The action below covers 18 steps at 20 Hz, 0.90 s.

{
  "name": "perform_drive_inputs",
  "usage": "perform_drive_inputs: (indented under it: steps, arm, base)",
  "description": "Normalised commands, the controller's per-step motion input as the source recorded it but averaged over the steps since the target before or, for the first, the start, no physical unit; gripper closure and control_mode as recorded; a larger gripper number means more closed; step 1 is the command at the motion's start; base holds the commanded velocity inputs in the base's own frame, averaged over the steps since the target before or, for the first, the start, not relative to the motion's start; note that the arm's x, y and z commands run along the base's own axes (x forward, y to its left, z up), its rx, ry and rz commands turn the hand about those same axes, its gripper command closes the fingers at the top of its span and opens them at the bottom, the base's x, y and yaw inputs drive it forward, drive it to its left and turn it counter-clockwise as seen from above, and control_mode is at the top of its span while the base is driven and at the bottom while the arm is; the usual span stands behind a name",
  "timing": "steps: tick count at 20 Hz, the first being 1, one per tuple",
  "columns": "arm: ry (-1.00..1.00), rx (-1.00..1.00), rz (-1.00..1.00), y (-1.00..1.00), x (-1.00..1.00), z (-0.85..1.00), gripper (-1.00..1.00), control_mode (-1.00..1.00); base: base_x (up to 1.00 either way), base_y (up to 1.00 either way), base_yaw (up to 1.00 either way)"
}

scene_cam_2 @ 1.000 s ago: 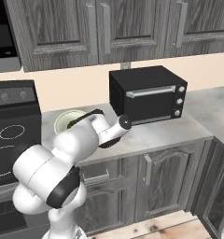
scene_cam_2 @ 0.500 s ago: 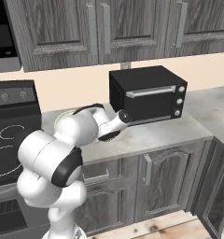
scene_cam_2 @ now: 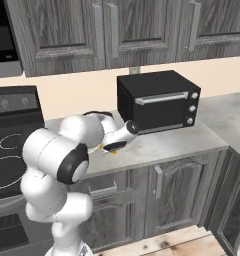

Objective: Pick the cheese from the fridge and the cheese grater from the cabinet and place them next to the salad bowl.

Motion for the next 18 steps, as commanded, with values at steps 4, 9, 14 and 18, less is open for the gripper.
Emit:
perform_drive_inputs:
  steps: [4,9,14,18]
  arm:
    - [0.0,0.0,0.0,0.0,0.13,-0.32,1.0,-1.0]
    - [0.0,0.0,0.0,0.0,0.08,-0.34,1.0,-1.0]
    - [0.0,0.0,0.0,0.0,0.03,-0.12,1.0,-1.0]
    - [0.0,0.0,0.0,0.0,0.02,-0.01,1.0,-1.0]
  base:
    - [0.0,0.0,0.0]
    - [0.0,0.0,0.0]
    - [0.0,0.0,0.0]
    - [0.0,0.0,0.0]
